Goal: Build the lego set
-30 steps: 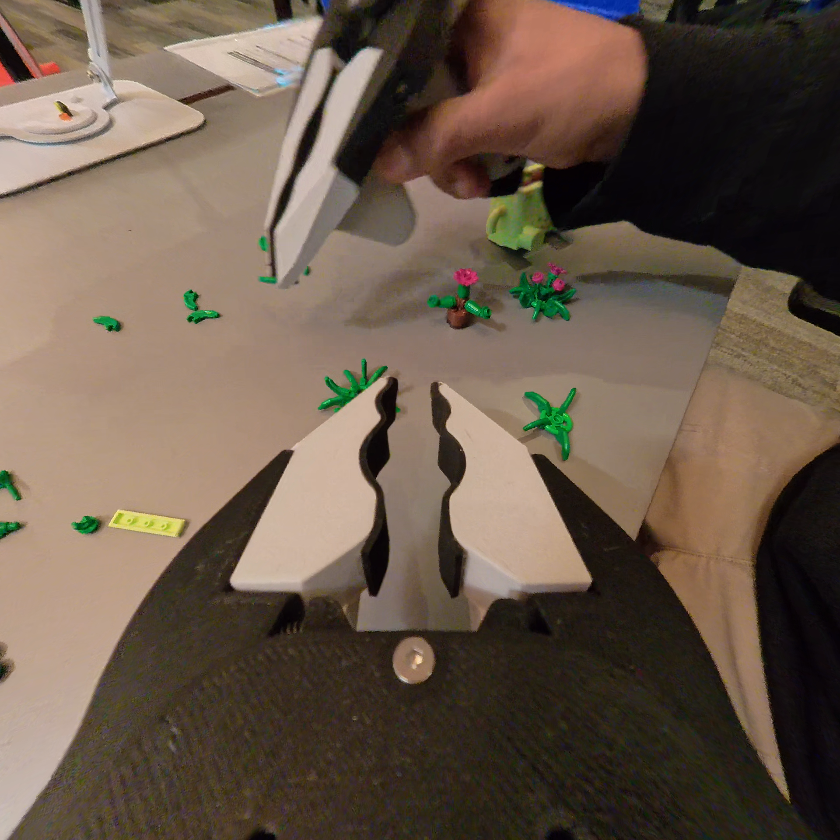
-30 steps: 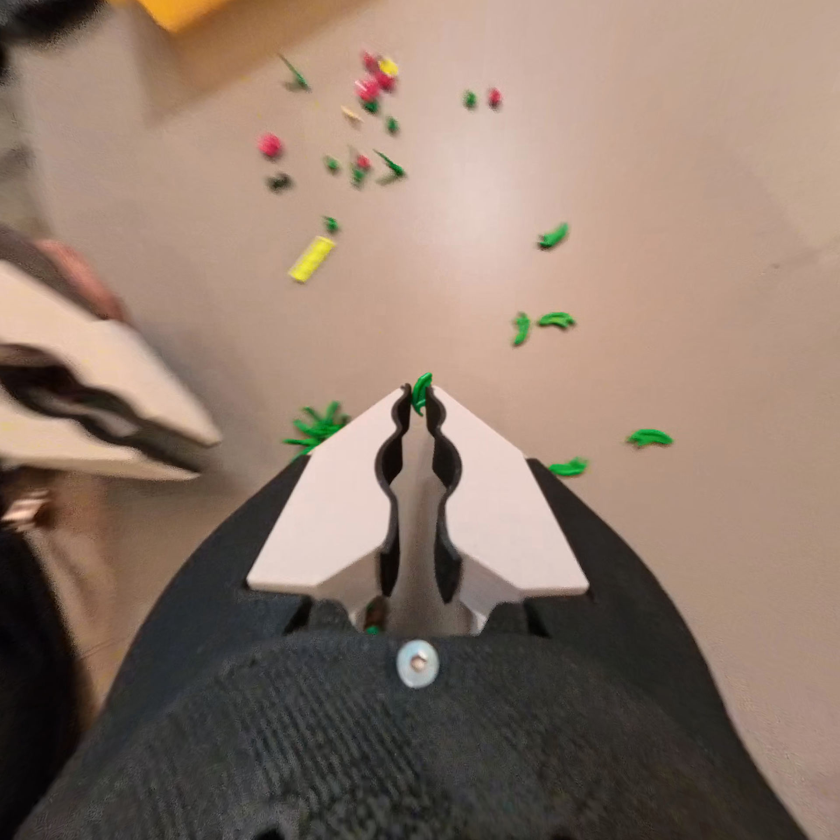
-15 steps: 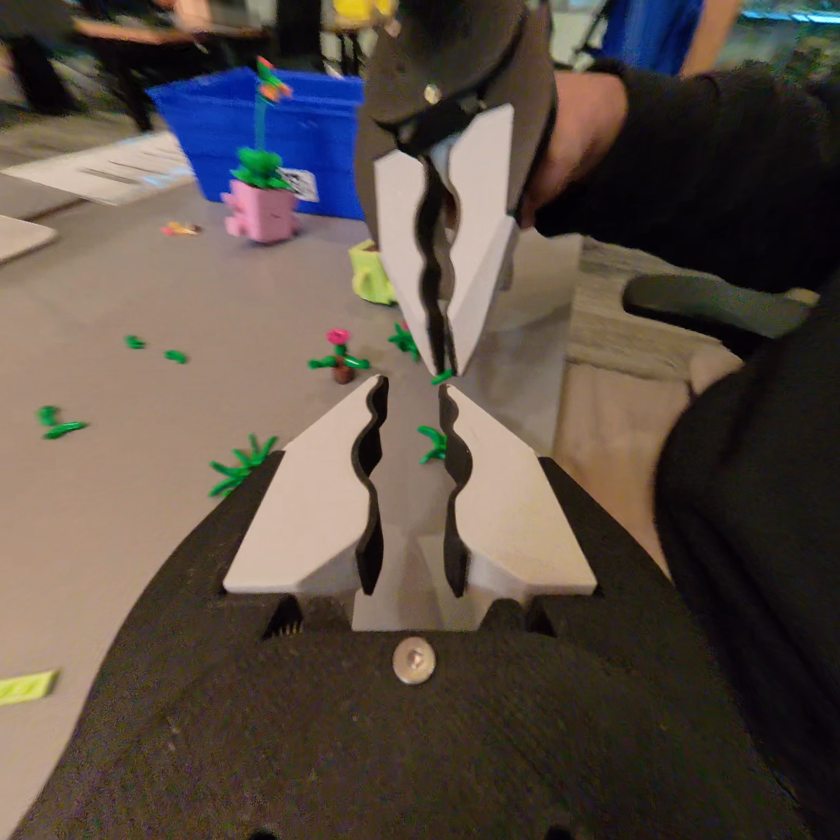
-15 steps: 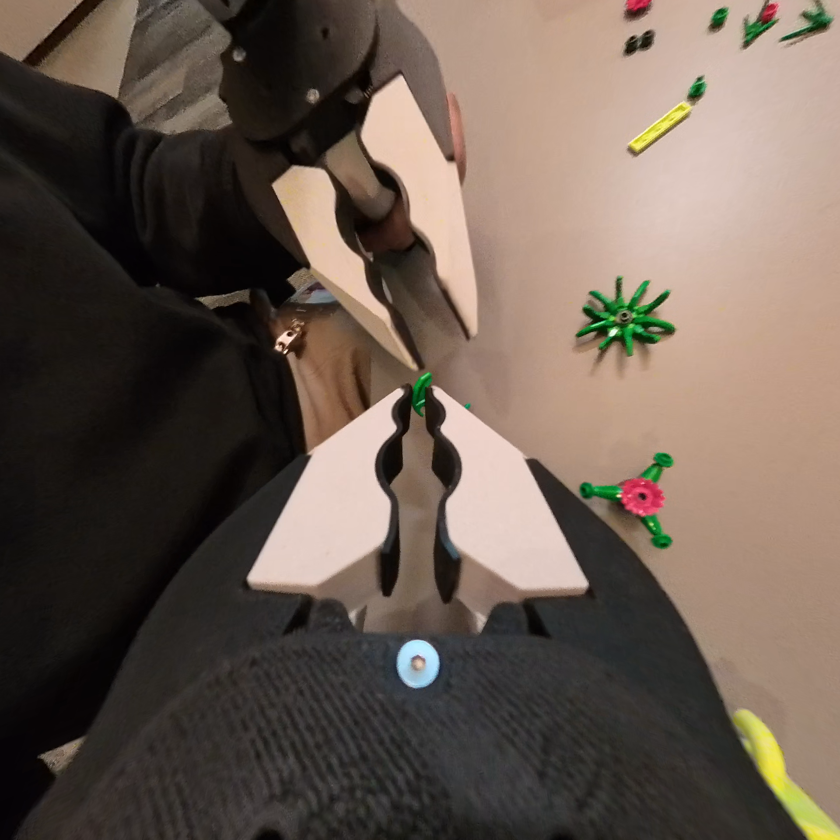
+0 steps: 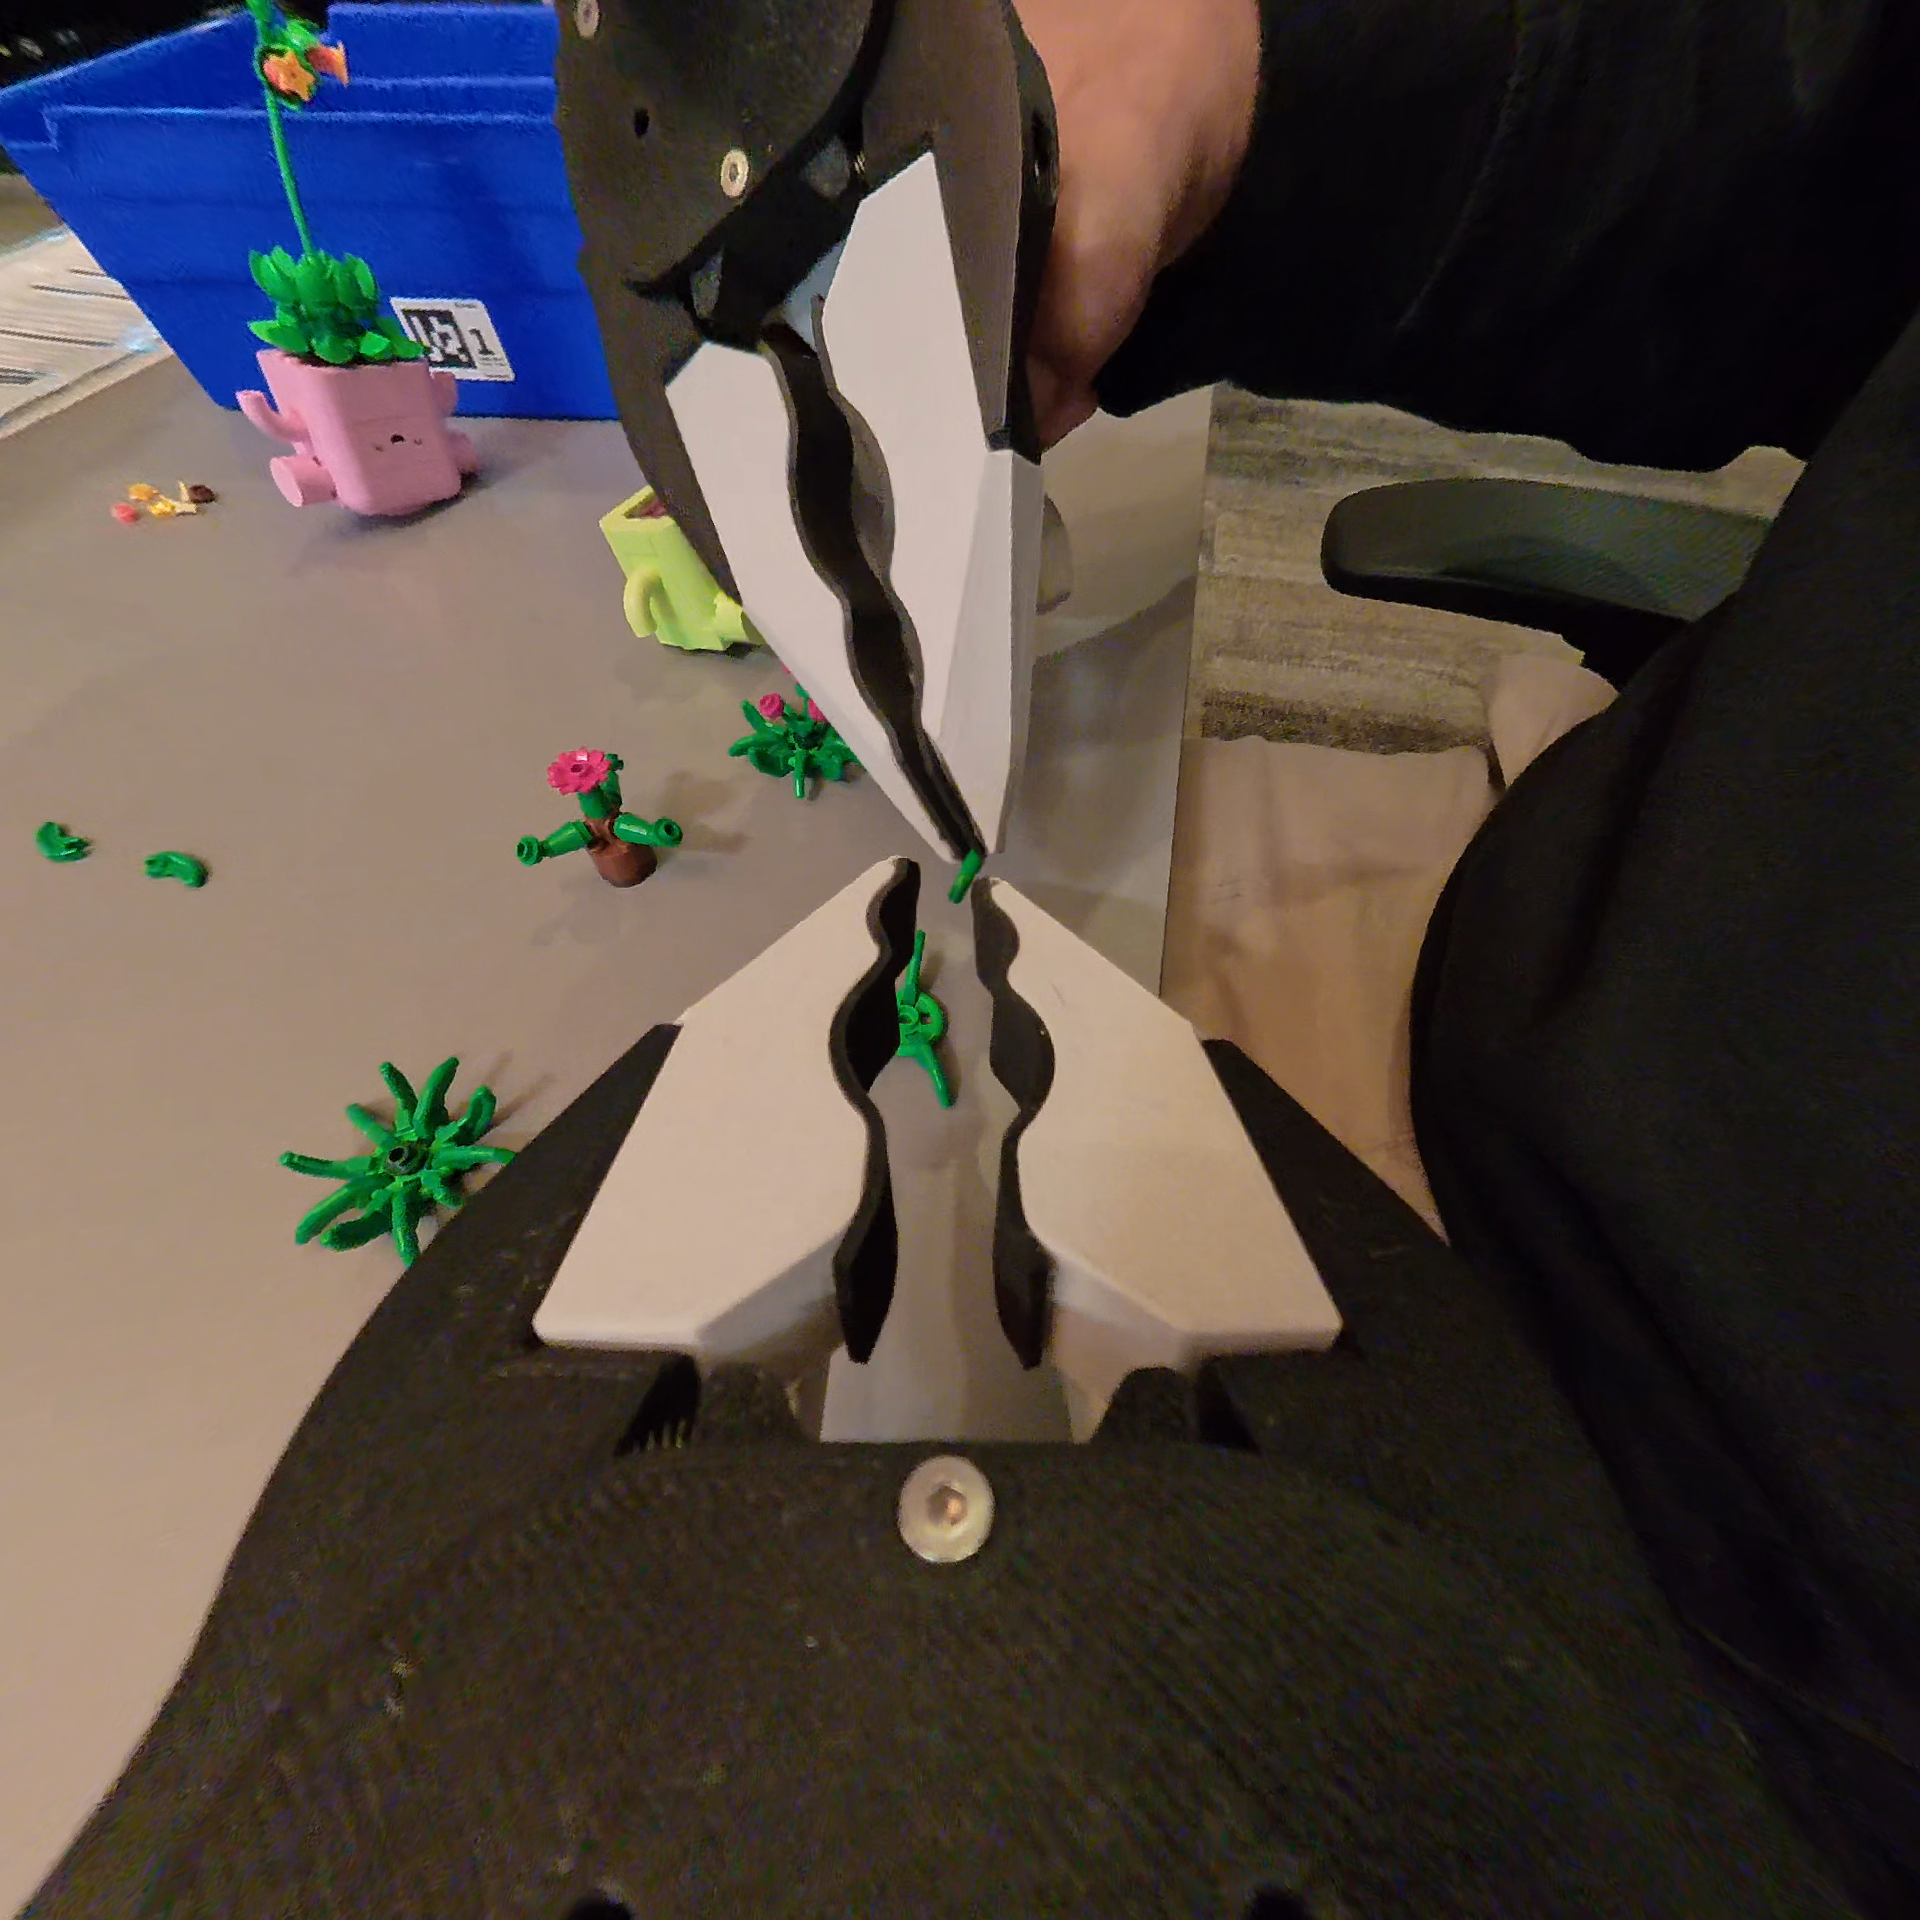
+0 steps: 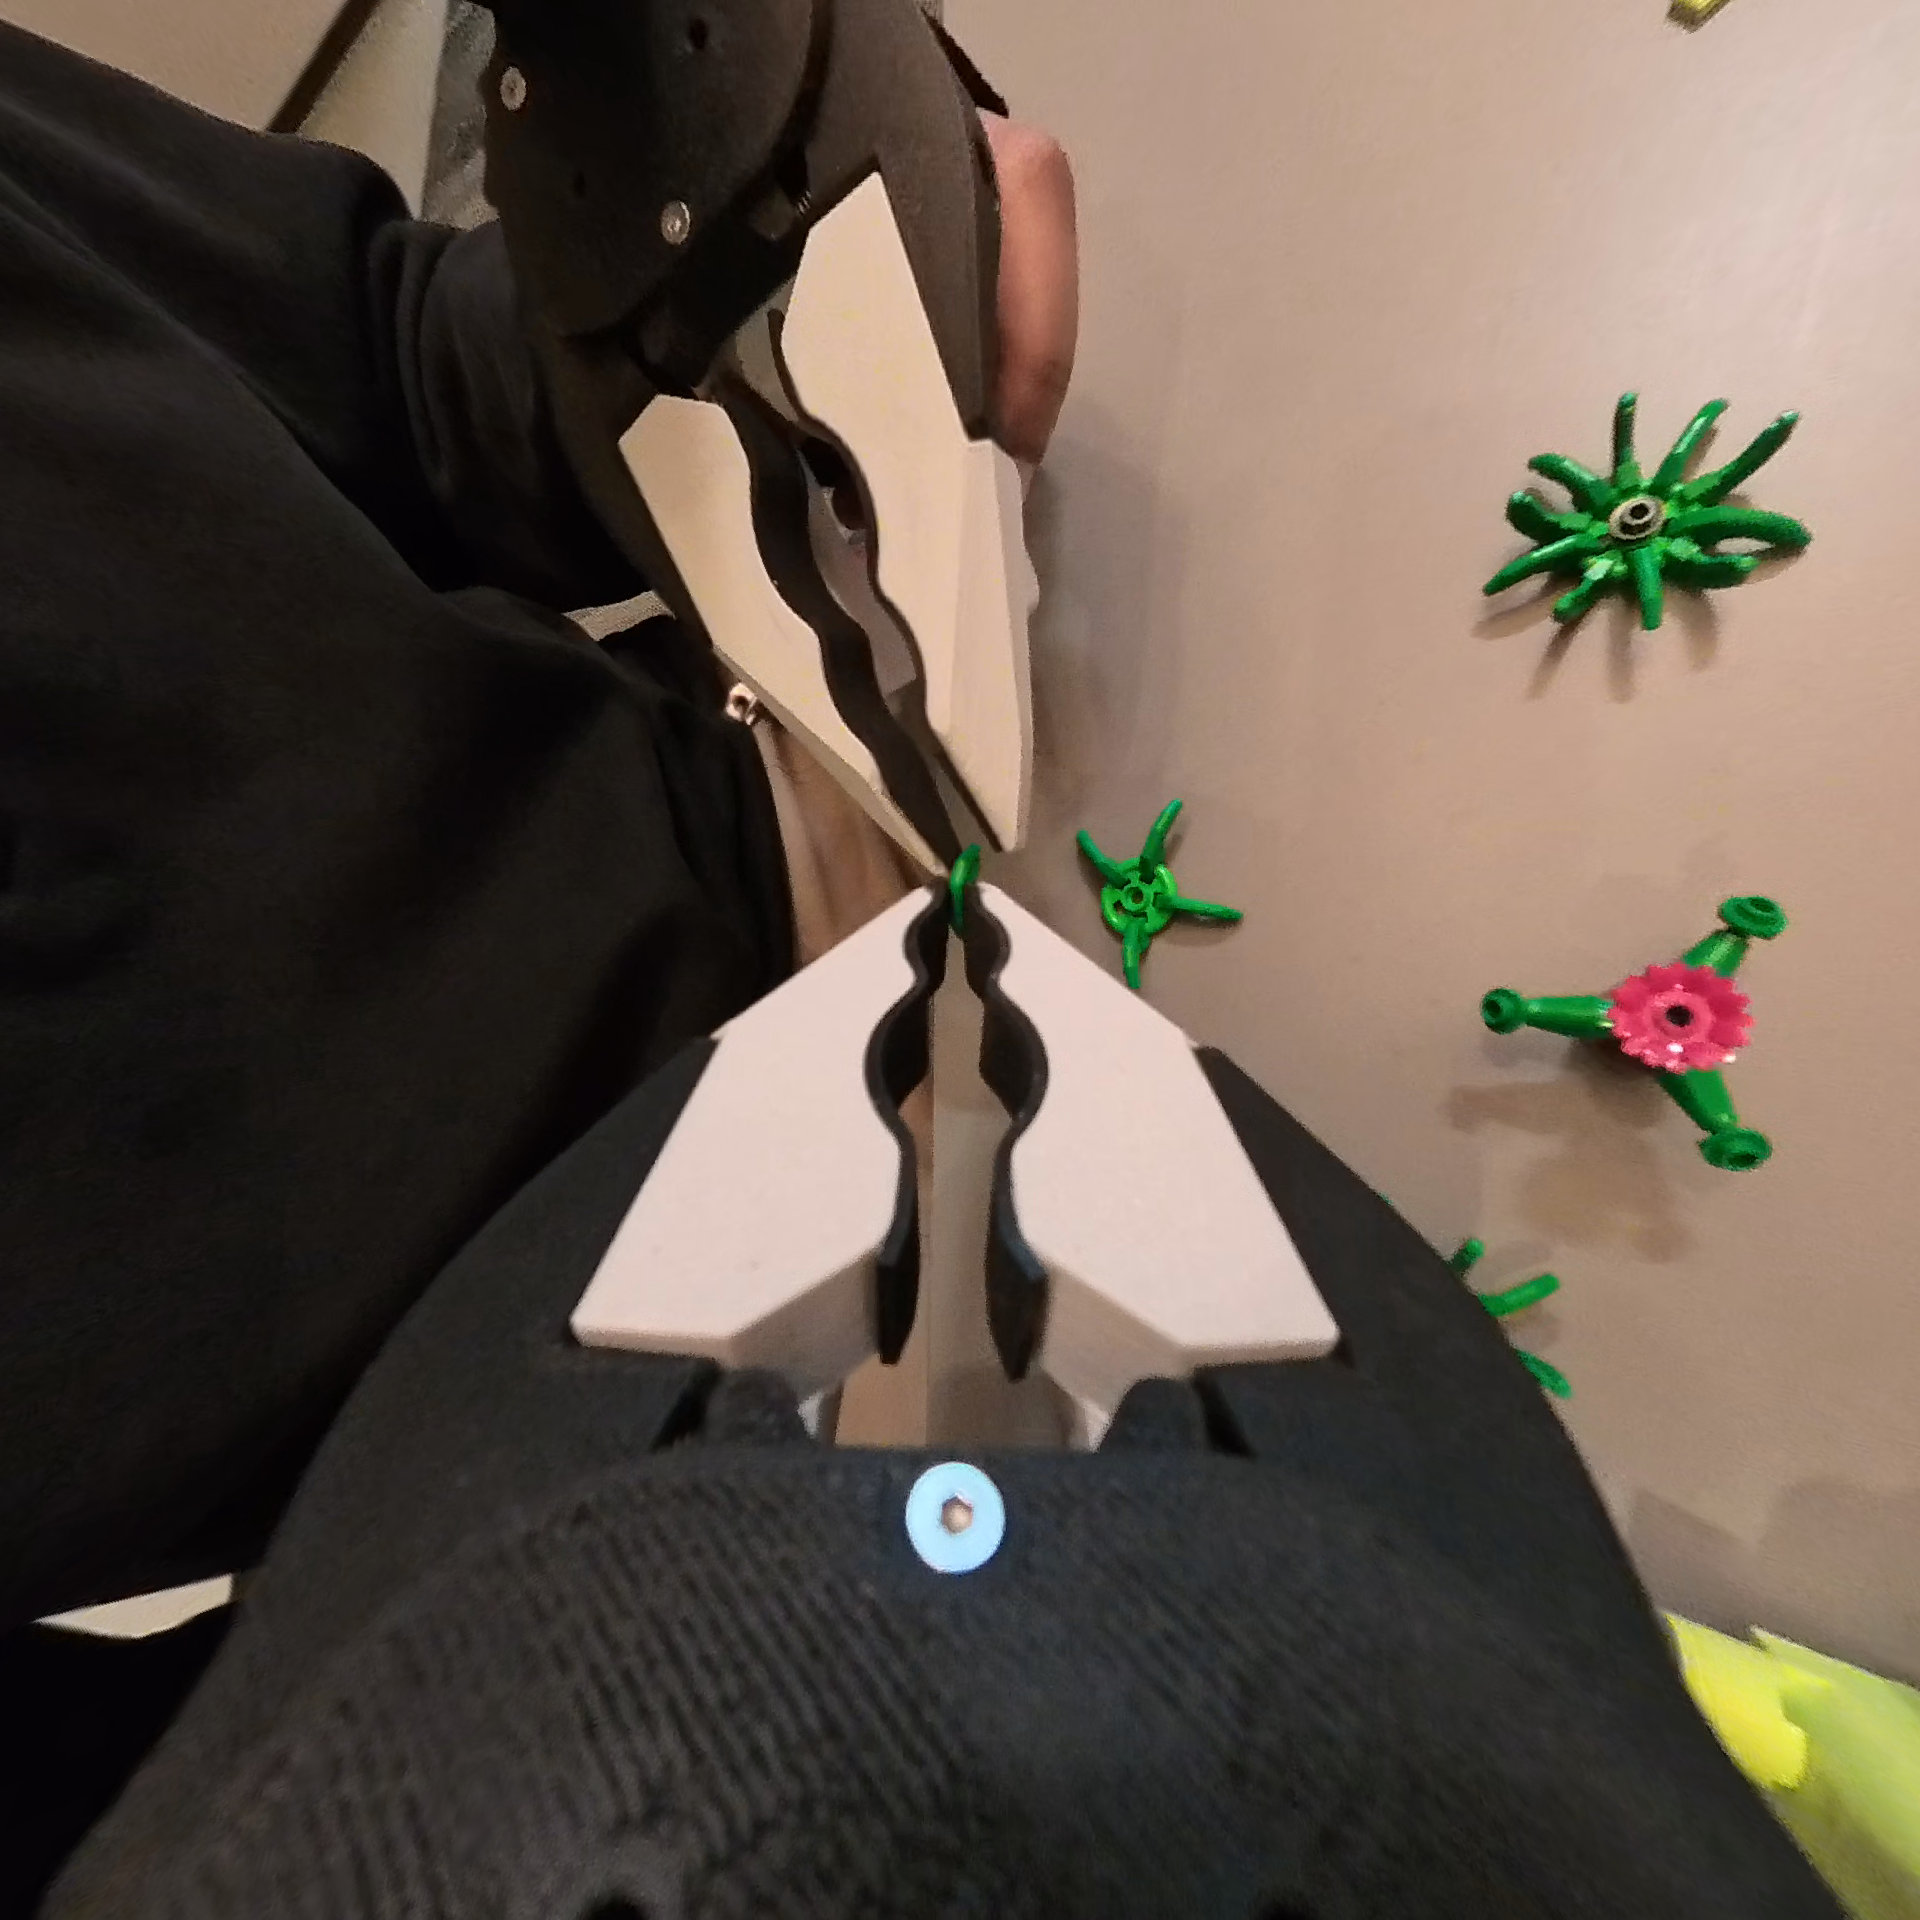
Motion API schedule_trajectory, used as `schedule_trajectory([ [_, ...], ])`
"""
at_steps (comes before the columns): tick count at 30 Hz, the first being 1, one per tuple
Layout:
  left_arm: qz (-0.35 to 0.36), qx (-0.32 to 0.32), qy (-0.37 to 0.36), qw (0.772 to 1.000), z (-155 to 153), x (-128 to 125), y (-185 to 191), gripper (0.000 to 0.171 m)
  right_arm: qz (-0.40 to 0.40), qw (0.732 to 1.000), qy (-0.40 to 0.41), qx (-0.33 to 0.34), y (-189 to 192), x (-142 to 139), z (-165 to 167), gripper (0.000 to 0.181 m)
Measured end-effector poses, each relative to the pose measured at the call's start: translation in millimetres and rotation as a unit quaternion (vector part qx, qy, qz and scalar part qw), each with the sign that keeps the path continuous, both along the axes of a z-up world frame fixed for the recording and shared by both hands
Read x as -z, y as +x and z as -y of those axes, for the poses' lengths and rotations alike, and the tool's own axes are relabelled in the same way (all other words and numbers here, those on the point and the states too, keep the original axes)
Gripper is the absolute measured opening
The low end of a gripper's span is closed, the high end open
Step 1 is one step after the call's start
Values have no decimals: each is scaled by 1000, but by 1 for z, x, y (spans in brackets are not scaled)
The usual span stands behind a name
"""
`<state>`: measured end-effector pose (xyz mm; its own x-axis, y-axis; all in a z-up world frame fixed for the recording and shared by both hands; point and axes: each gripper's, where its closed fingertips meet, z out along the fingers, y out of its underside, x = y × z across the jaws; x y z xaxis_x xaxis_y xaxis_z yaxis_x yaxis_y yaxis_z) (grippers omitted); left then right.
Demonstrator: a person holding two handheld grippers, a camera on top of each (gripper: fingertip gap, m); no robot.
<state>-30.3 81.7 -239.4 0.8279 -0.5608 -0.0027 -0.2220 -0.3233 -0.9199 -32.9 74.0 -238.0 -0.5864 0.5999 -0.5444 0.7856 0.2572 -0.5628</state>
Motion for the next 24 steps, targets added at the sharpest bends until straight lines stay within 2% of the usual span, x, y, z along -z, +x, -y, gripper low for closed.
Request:
schedule_trajectory([
  [3,-10,-5,-10,1000,-1,4,-1,3,-3,1000,1,5,-4,1,-1,0],
  [8,-13,-19,-17,1000,-3,7,-6,1,-13,1000,8,20,-11,1,-4,0],
  [11,-9,-72,-12,997,-9,5,-26,1,-65,994,42,72,-28,-4,-17,1],
  [14,1,-134,6,991,-14,-4,-50,1,-154,973,86,147,-47,-22,-33,10],
  [18,9,-206,80,975,-15,-34,-71,1,-249,934,98,238,-64,-40,-30,13],
  [21,-40,-244,148,958,-9,-58,-76,1,-271,919,47,284,-72,-51,-16,10],
  [24,-73,-265,182,944,-6,-69,-75,1,-273,909,-66,307,-77,-70,-2,15],
])
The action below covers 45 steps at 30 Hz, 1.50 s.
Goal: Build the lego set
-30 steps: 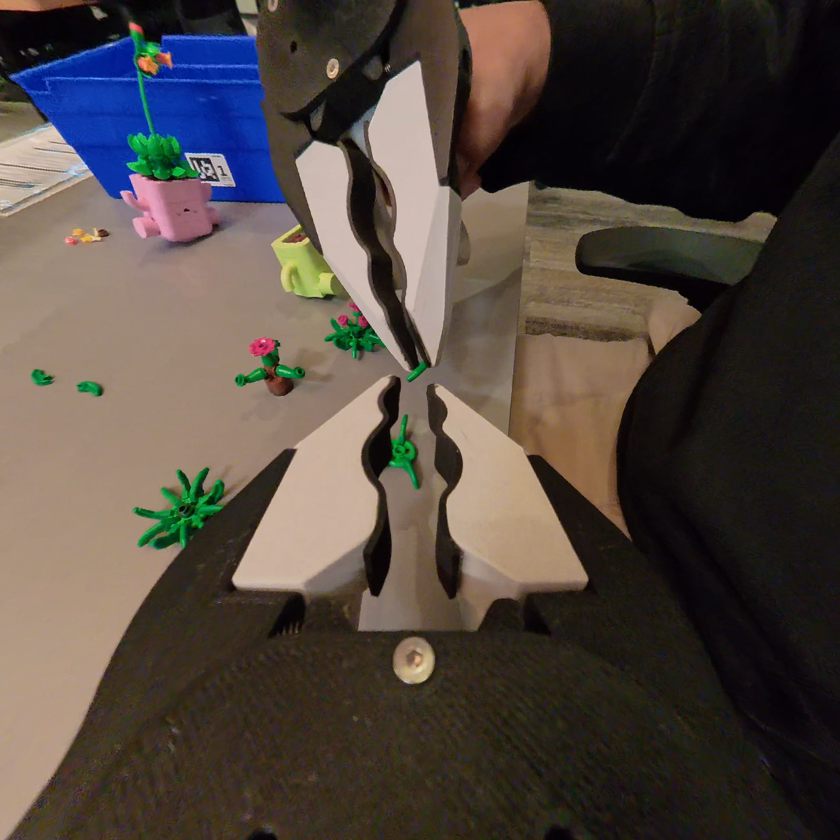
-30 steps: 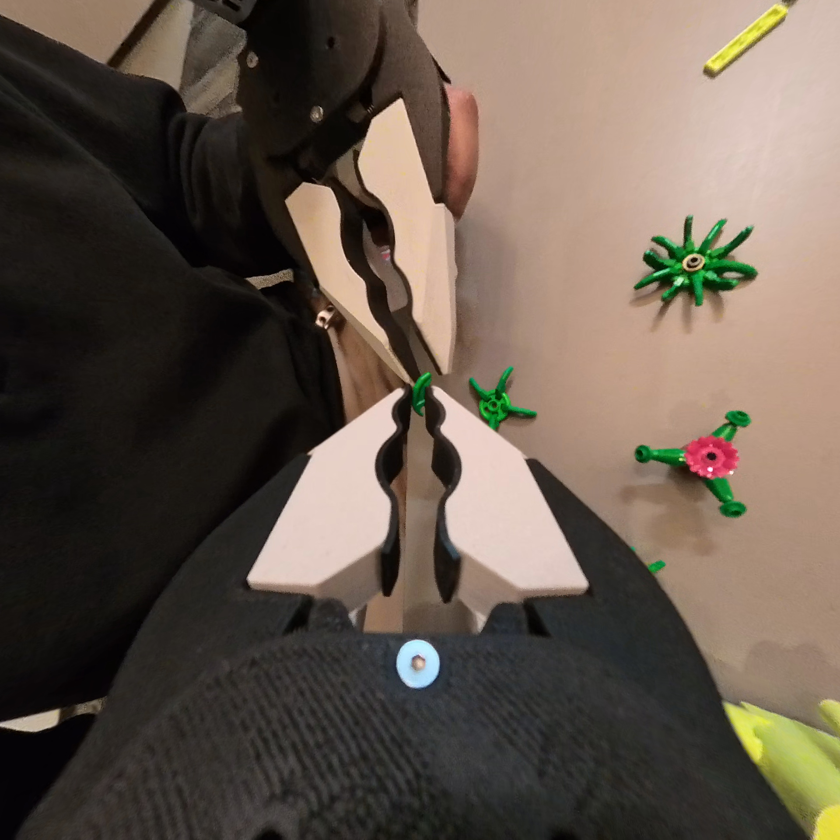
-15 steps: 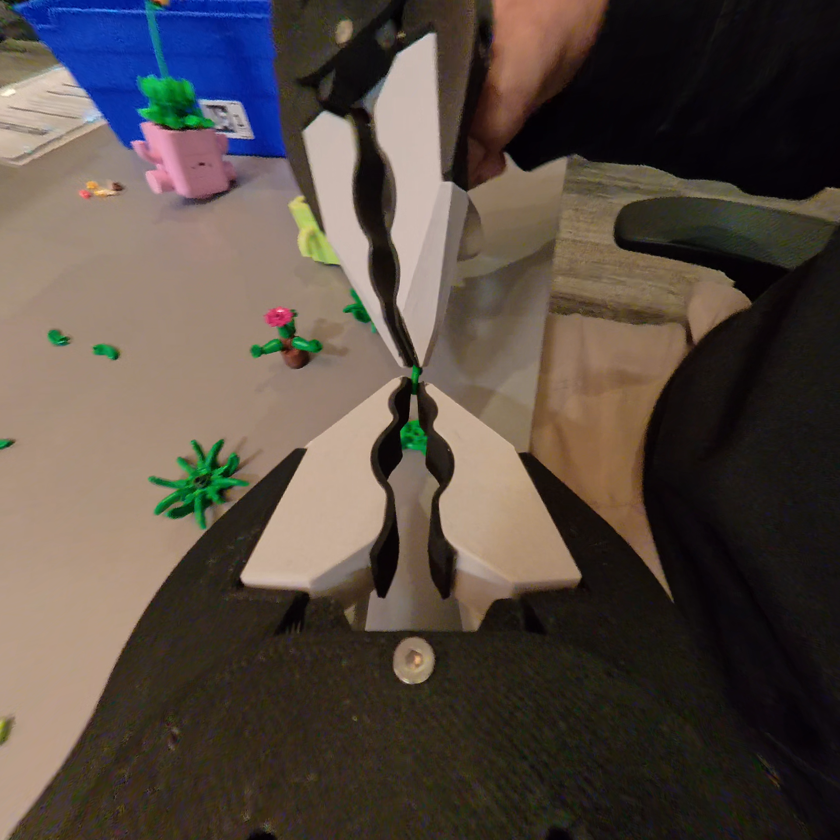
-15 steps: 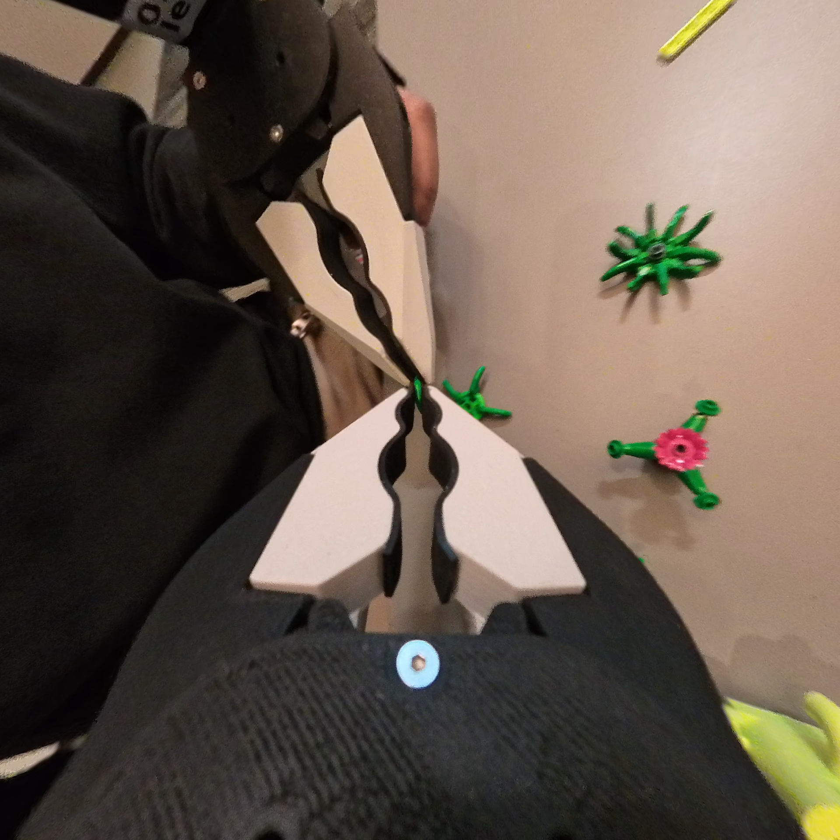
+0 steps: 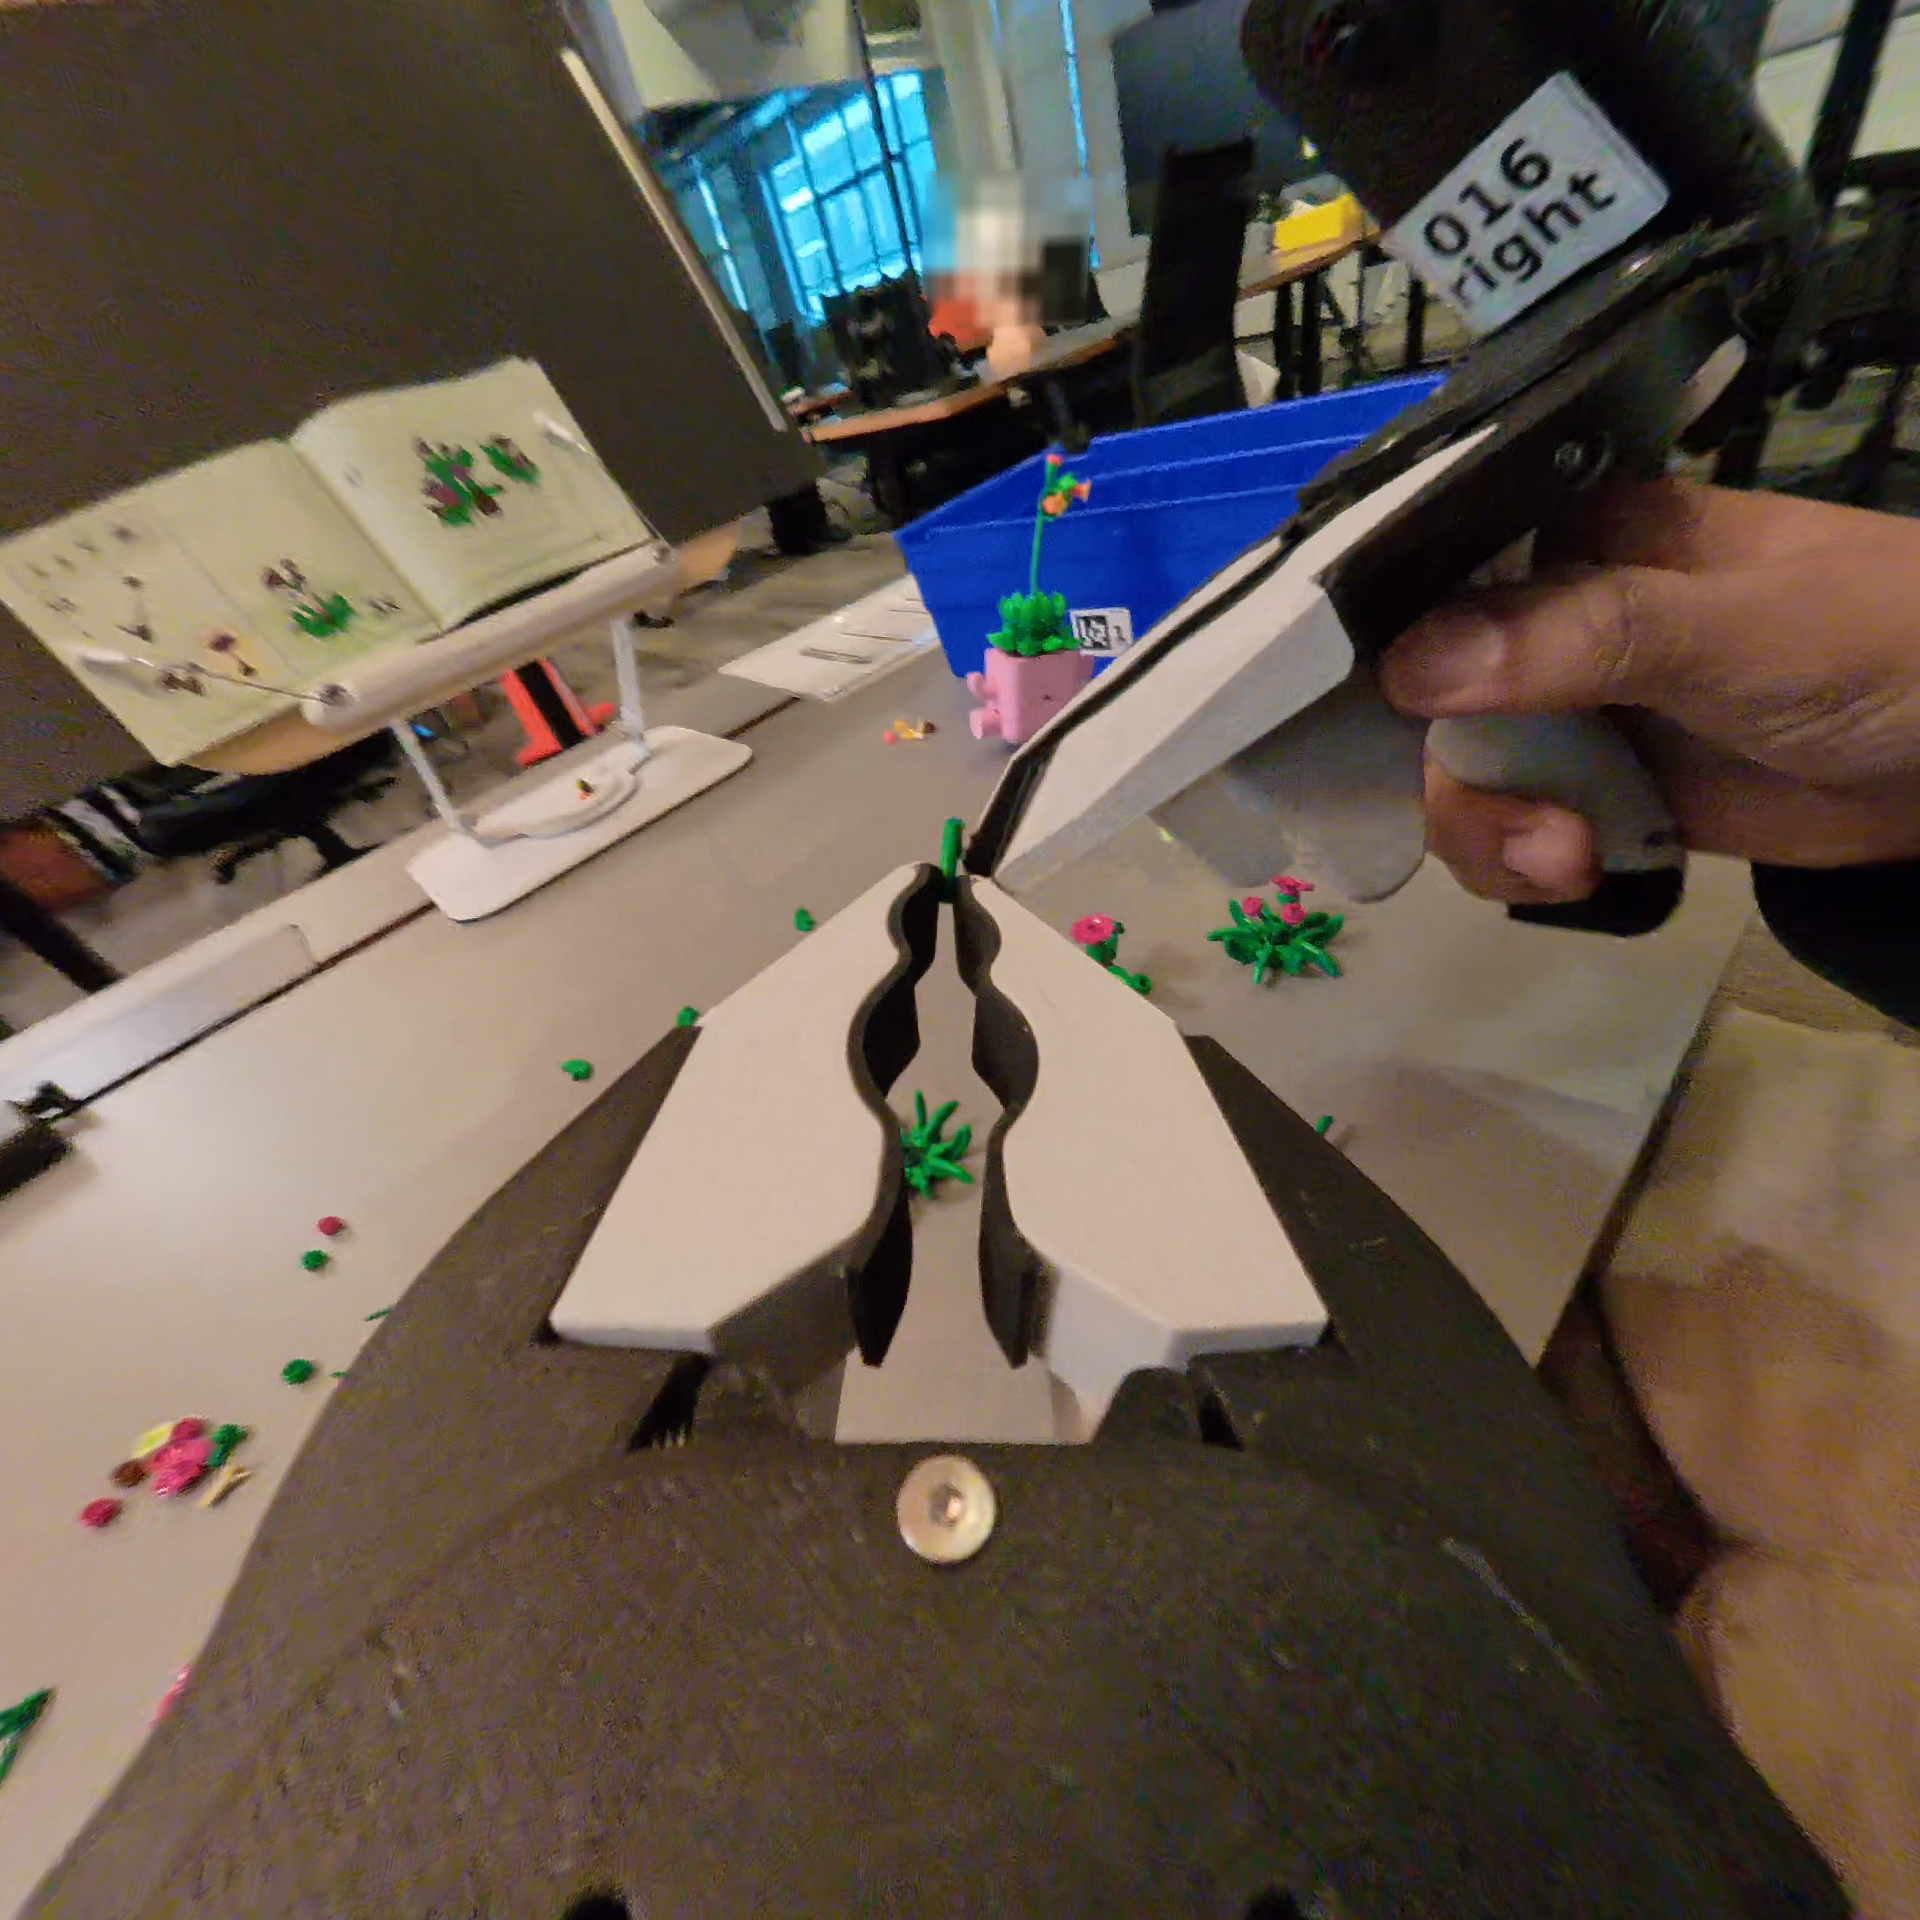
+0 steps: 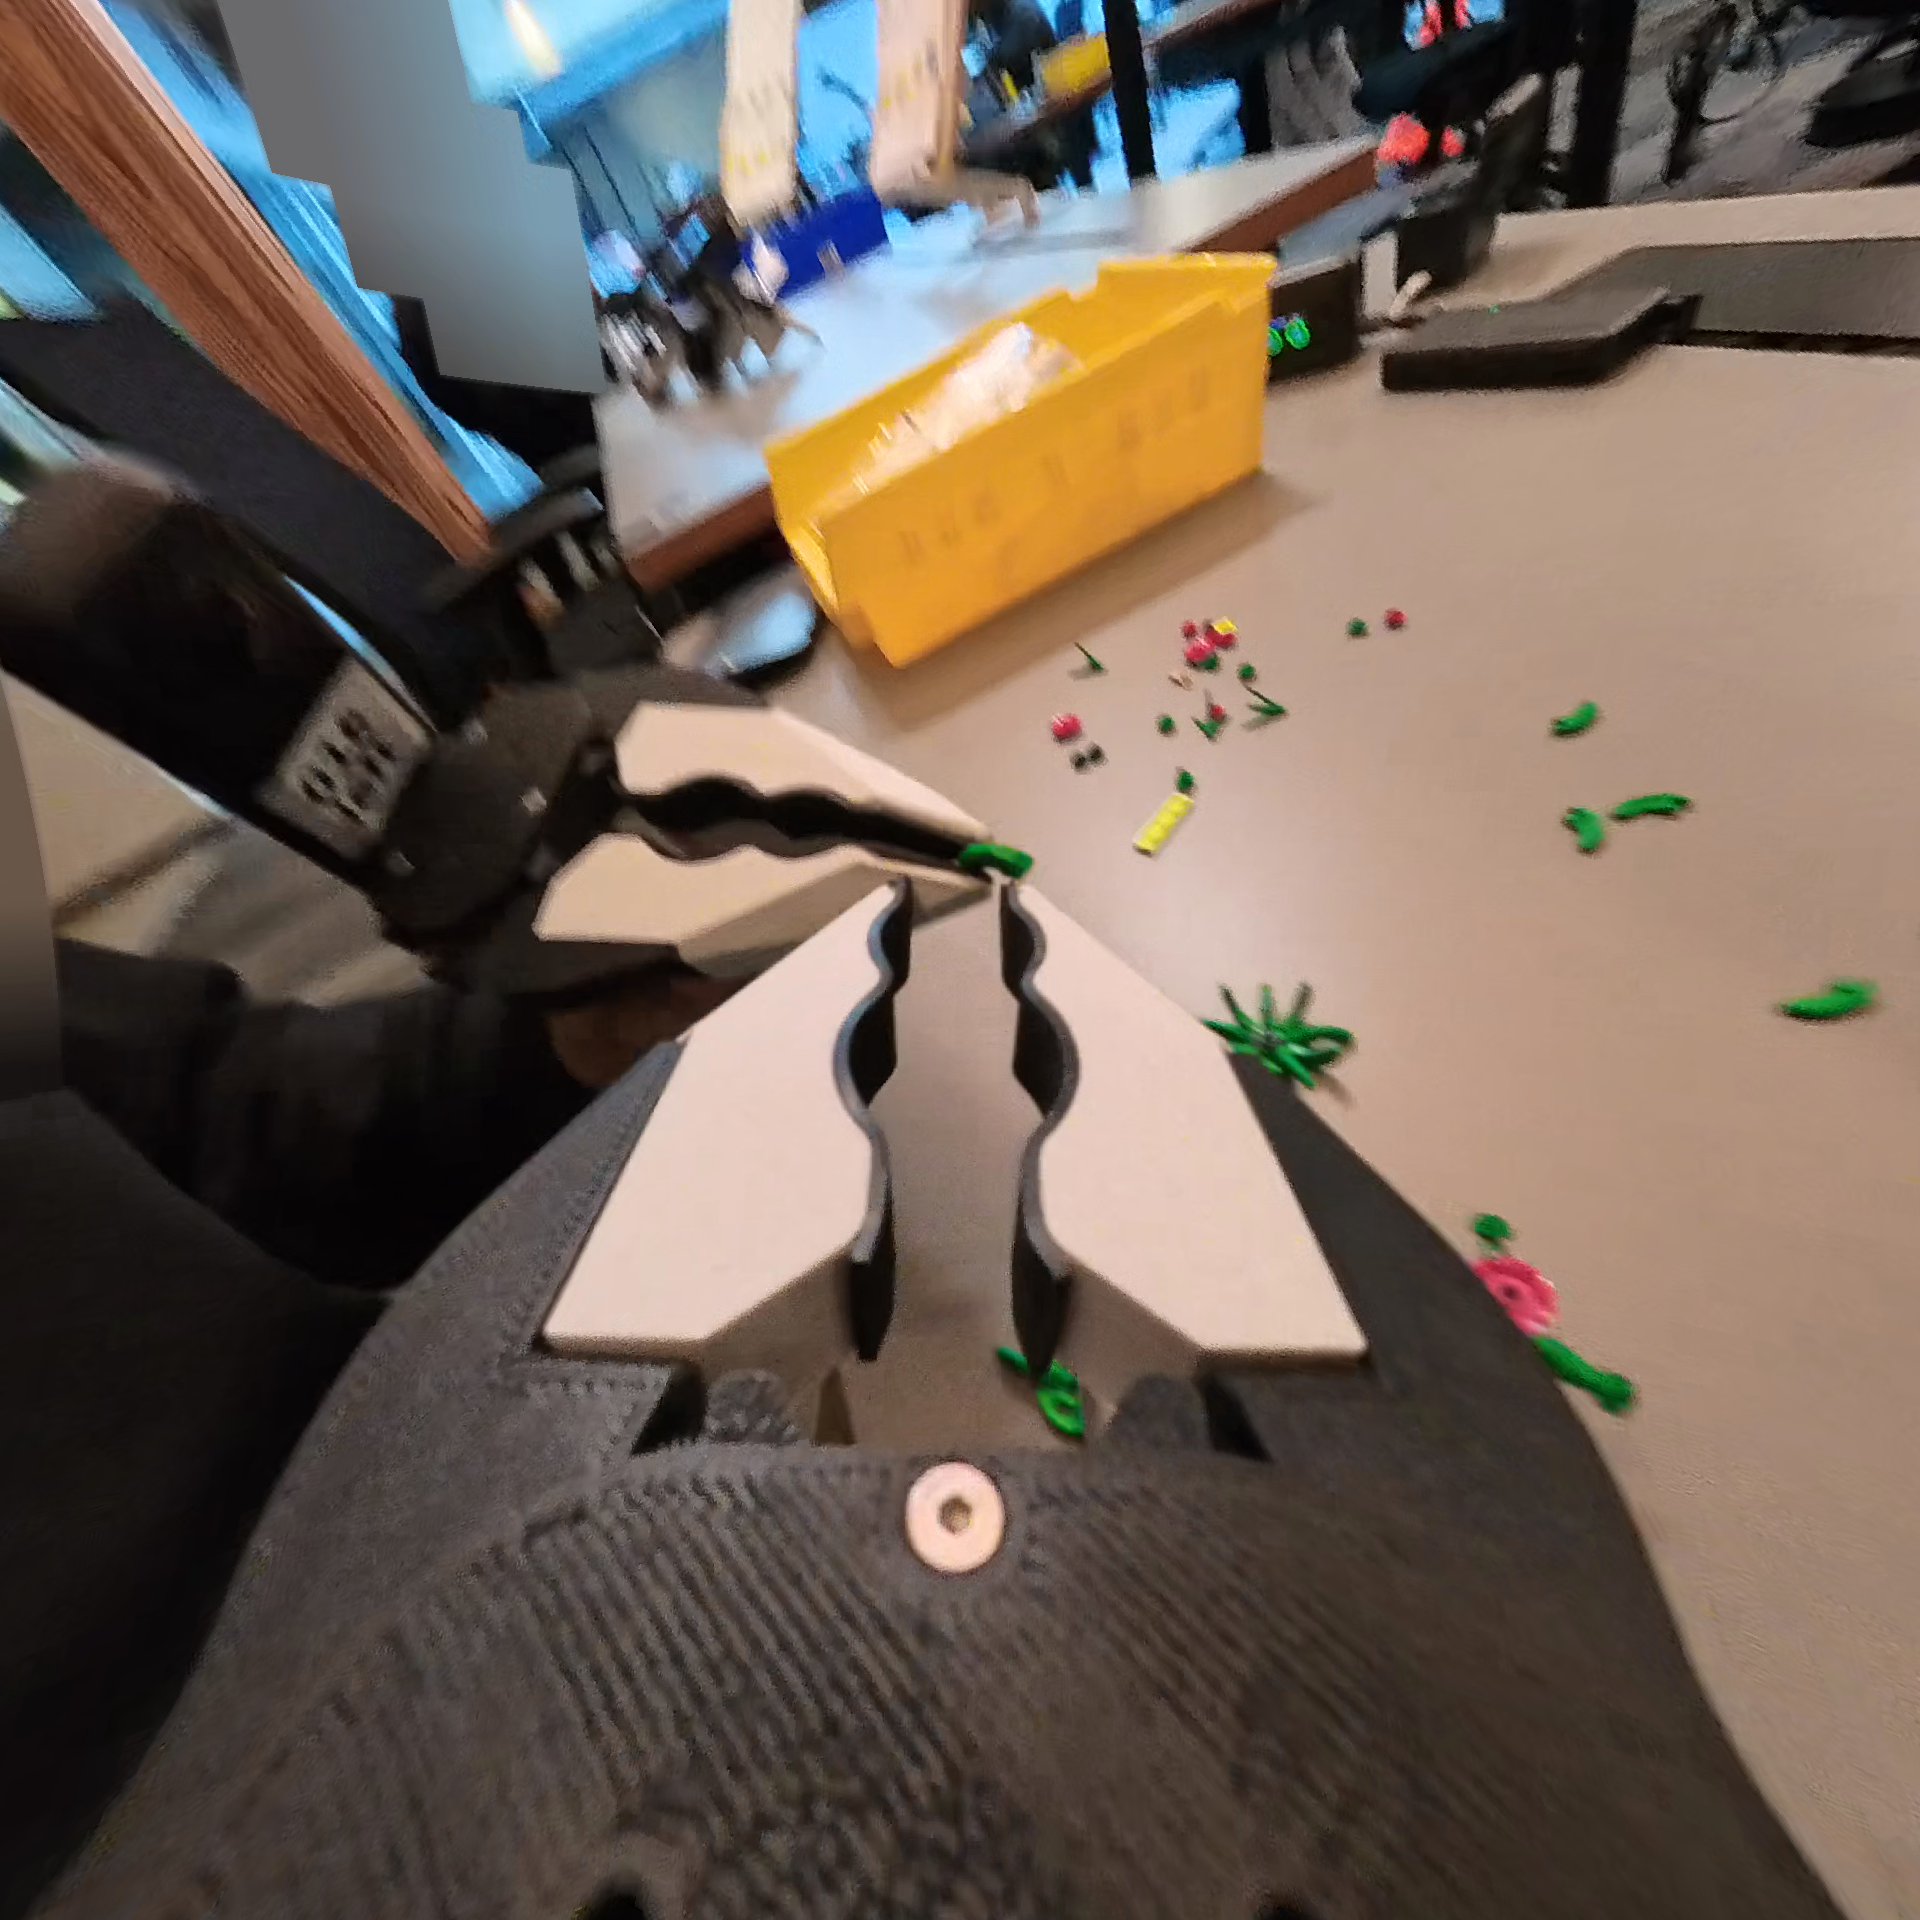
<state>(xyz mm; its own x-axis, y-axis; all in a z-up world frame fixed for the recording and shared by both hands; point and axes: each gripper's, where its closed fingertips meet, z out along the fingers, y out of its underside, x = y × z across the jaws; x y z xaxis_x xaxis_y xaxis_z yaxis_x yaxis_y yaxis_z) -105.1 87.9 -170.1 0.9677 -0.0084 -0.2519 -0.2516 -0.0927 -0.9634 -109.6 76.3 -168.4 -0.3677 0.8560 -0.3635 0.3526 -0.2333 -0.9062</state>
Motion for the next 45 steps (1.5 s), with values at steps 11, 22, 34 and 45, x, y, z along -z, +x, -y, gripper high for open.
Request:
schedule_trajectory([
  [11,-56,-8,28,998,2,-7,11,3,-19,995,-97,-16,1,-12,-1,8],
  [22,155,138,57,977,10,-17,20,12,-10,997,-64,-45,14,-8,-3,0],
  [34,302,252,6,919,11,-8,33,19,8,985,146,-86,33,3,6,0],
  [45,342,290,11,894,16,-16,39,2,-25,989,121,-83,34,-10,8,1],
])
